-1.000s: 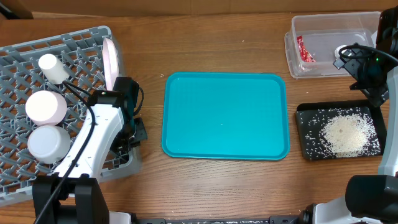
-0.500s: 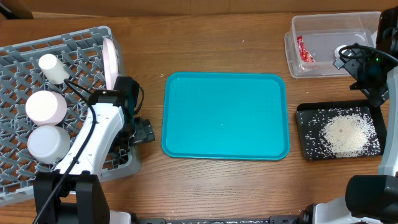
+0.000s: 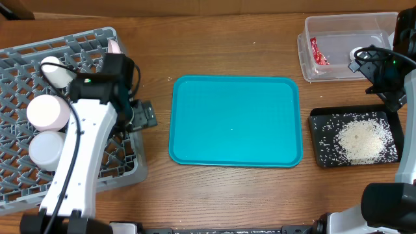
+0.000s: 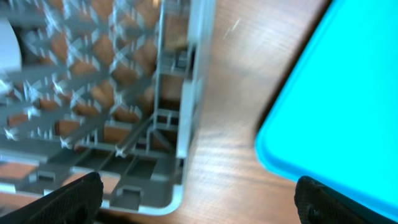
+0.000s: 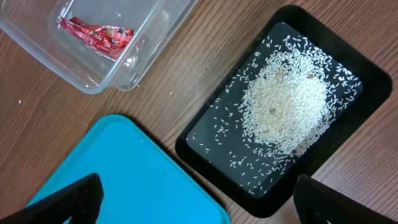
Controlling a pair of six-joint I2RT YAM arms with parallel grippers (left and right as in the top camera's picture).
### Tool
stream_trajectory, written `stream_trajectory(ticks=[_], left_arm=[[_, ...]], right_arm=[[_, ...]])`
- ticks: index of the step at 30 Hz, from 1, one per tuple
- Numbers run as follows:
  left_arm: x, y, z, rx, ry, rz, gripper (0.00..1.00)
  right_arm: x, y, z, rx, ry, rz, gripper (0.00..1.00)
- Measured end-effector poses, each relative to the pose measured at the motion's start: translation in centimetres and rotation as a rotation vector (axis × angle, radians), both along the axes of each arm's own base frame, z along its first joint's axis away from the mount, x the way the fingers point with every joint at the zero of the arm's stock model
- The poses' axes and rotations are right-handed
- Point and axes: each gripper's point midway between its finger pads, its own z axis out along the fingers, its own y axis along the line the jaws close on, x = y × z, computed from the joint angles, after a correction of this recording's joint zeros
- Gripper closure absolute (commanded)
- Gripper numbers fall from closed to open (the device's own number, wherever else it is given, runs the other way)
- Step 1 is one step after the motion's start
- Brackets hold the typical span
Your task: Sort waste into correct bins and load items into the dishwasher
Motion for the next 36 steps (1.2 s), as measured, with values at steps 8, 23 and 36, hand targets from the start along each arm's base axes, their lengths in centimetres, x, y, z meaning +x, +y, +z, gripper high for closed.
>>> stream_trajectory(ticks=[8, 23, 36], left_arm=[[5.7, 0.8, 6.9, 0.036, -0.399, 0.02, 0.0], [14.7, 8.3, 9.9, 0.1, -0.741, 0.227, 0.21], [20.5, 14.2, 6.1, 0.132, -0.821, 0.352, 0.44]], right_arm=[[0.0, 0.0, 0.0, -0.001, -0.001, 0.0, 0.0], [0.0, 0.0, 0.0, 0.0, 0.0, 0.0, 0.0], [0.0, 0.0, 0.0, 0.0, 0.0, 0.0, 0.0]])
